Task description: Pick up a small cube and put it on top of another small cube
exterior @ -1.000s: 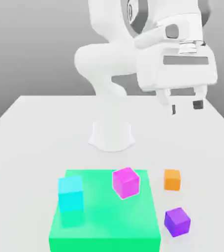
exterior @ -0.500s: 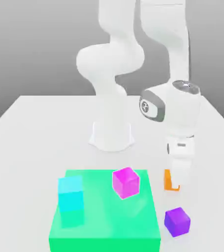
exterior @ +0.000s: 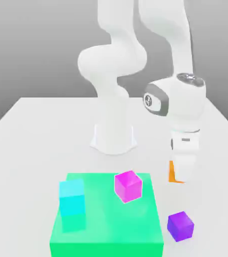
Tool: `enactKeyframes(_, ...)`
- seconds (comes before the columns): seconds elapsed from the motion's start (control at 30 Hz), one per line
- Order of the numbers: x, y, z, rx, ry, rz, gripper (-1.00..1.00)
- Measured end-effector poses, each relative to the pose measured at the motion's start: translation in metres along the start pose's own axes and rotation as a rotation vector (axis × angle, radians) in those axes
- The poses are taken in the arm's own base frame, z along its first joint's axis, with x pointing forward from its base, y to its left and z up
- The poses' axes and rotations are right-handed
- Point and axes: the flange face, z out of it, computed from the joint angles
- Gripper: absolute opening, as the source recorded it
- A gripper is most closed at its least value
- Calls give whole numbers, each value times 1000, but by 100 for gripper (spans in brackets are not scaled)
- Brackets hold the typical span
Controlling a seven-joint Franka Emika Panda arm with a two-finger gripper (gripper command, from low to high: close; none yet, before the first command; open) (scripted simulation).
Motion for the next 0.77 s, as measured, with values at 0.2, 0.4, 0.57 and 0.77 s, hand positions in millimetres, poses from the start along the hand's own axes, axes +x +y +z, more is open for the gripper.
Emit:
enactKeyframes(0.2, 45, 94, -53, -24, -14, 211, -100)
enactKeyframes(0.4, 26, 239, -120, -25, -16, 501, -100)
enactKeyframes(0.57, -31, 328, -142, 8, 2, 696, -100)
enactKeyframes(0.77, -38, 335, -105, 10, 5, 714, 100)
